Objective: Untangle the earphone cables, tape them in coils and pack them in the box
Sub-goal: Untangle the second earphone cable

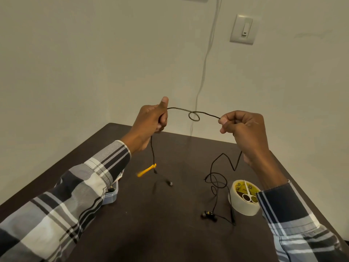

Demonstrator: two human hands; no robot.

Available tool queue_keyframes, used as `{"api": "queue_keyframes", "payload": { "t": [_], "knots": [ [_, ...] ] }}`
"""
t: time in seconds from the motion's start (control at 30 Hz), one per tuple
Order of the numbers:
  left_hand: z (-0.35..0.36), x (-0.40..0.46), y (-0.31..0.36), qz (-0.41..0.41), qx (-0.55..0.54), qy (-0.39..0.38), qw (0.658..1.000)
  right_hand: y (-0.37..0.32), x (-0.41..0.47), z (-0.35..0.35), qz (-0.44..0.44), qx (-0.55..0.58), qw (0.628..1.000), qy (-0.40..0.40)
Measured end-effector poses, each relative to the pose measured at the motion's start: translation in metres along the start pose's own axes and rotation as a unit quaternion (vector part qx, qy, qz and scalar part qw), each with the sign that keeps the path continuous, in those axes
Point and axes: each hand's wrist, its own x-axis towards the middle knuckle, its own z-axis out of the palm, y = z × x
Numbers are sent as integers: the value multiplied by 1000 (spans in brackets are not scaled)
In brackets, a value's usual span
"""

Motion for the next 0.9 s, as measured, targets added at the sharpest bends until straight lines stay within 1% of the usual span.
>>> {"api": "queue_keyframes", "payload": {
  "t": [0.07,0.23,0.3,0.43,0.5,0.67,0.73,0.8,0.9],
  "knots": [
    [-1,0,0,-12,-3,4,1000,0,0,-2,-2,-2,1000,4],
    [-7,-1,-7,-34,28,-17,999,-2,0,-8,-12,-6,1000,18],
    [-8,-2,-8,-28,32,-40,998,-1,0,-7,-9,-8,1000,16],
    [-7,-3,-10,12,41,-83,996,0,0,-7,-10,-9,1000,12],
    [-7,-1,-12,21,64,-89,994,-1,0,-7,-12,-8,1000,13],
    [-11,1,-27,34,177,-118,977,-2,2,-10,-14,-7,1000,25],
    [-12,-1,-32,28,180,-115,977,-3,2,-11,-13,-3,1000,28],
    [-12,-1,-34,5,158,-98,982,-2,3,-11,-15,-4,999,28],
    [-11,0,-35,-18,115,-36,993,0,4,-11,-15,-1,999,34]
  ]
}}
